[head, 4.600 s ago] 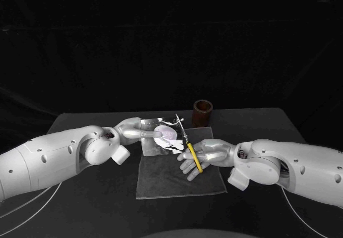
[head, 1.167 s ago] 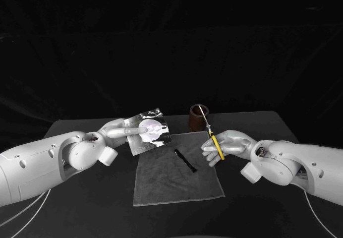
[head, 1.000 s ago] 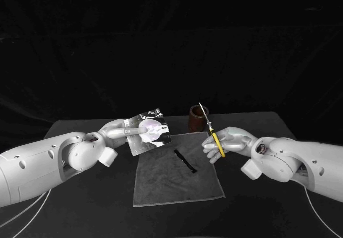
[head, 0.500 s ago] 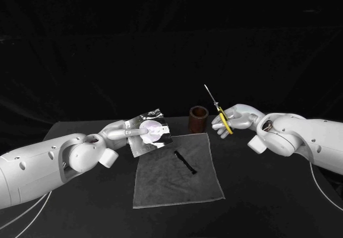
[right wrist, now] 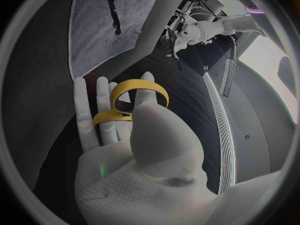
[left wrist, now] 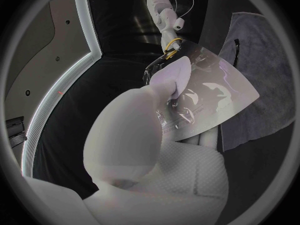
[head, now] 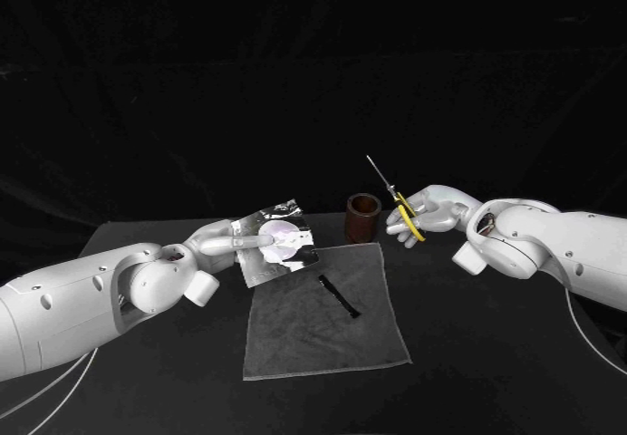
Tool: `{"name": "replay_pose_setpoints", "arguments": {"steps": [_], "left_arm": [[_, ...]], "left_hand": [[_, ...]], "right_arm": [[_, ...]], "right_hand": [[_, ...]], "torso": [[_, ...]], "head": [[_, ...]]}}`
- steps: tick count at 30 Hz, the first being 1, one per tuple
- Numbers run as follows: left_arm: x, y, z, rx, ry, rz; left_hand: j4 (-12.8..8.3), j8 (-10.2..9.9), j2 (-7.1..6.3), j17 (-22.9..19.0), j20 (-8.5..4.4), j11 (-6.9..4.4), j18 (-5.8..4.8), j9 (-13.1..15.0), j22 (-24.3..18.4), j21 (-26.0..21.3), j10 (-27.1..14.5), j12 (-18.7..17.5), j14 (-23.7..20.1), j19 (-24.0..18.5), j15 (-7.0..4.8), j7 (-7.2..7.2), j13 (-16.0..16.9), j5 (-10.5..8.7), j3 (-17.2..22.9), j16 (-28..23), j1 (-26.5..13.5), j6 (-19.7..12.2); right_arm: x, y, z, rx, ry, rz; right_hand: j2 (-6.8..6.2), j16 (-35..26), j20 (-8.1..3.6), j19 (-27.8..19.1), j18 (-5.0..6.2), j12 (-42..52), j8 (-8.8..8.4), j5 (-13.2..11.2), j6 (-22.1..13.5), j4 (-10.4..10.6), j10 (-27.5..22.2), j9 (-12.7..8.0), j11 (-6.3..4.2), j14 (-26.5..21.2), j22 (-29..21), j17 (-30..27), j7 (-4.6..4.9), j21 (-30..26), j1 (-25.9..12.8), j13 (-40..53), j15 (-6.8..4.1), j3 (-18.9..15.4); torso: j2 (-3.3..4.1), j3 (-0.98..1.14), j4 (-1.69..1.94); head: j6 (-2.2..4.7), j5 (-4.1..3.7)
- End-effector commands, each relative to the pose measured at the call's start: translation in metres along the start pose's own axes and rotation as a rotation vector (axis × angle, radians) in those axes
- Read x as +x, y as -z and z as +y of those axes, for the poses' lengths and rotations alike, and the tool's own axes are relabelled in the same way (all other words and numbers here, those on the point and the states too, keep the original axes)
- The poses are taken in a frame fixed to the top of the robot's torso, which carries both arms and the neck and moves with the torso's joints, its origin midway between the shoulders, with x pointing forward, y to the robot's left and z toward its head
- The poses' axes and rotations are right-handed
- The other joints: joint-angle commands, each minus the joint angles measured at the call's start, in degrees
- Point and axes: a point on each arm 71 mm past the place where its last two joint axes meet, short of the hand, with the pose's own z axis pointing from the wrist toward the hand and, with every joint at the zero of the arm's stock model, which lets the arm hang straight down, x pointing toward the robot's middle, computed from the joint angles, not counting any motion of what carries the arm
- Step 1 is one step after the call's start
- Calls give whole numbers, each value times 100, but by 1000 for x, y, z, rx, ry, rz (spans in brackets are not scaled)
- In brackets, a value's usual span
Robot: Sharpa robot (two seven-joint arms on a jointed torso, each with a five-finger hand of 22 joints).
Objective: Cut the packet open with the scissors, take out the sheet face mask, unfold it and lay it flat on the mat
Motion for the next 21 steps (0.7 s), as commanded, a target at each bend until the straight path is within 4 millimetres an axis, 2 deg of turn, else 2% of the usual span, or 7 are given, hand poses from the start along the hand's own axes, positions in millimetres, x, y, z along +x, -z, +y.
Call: {"name": "replay_pose_setpoints", "arguments": {"steps": [1, 6, 12, 18, 21], "left_arm": [[0, -2, 2, -40, -87, -21], [-7, -2, 8, -124, -141, -61], [-20, -1, 15, -248, -151, -73], [-37, 0, 17, -335, -199, -122], [-40, -2, 18, -375, -222, -135]], "left_hand": [[-24, 15, 56, 8, 7, 5, 119, 476, 7, 31, 36, 24, 30, -40, 4, 19, 5, 24, 2, -21, 8, 12], [-35, 17, 62, 20, 3, 4, 122, 490, 18, 61, 47, 26, 48, -12, 3, 18, 6, 22, 3, -18, -45, 14], [-37, 17, 73, 29, 0, 3, 122, 502, 26, 84, 49, 24, 55, 8, 5, 14, 4, 21, 1, -20, -95, 8], [-47, 19, 80, 35, -6, -2, 125, 511, 31, 99, 55, 25, 64, 23, 0, 8, 5, 21, 1, -19, -112, 7], [-50, 20, 80, 37, -7, -4, 124, 514, 33, 103, 59, 27, 68, 27, -1, 6, 5, 21, -1, -18, -120, 8]], "right_arm": [[2, 2, 4, -17, 8, 3], [10, 7, 11, -40, -28, 17], [24, 14, 19, -69, -93, 52], [42, 21, 26, -90, -149, 96], [49, 22, 27, -94, -166, 113]], "right_hand": [[360, -20, -26, -15, 647, -26, -40, 5, 53, -44, 378, -6, -73, 31, 7, 10, -2, 36, 391, -7, 4, -157], [360, -20, -26, -14, 647, -25, -41, 5, 54, -45, 380, -6, -74, 32, 7, 11, -2, 37, 391, -7, 3, -157], [364, -18, -28, -11, 648, -26, -48, 8, 69, -53, 393, -8, -81, 40, 10, 16, -10, 42, 394, -7, 0, -153], [368, -18, -29, -10, 649, -27, -51, 9, 77, -58, 399, -9, -84, 44, 12, 18, -14, 44, 397, -7, -3, -150], [368, -18, -29, -10, 649, -27, -51, 9, 77, -58, 399, -9, -84, 44, 12, 18, -14, 44, 397, -7, -3, -150]], "torso": [[-4, 7, 10], [1, 5, 4], [-1, -1, -6], [-5, -1, 14], [-2, -4, 8]], "head": [[-28, 3], [-34, 19], [-62, 82], [-100, 121], [-113, 143]]}}
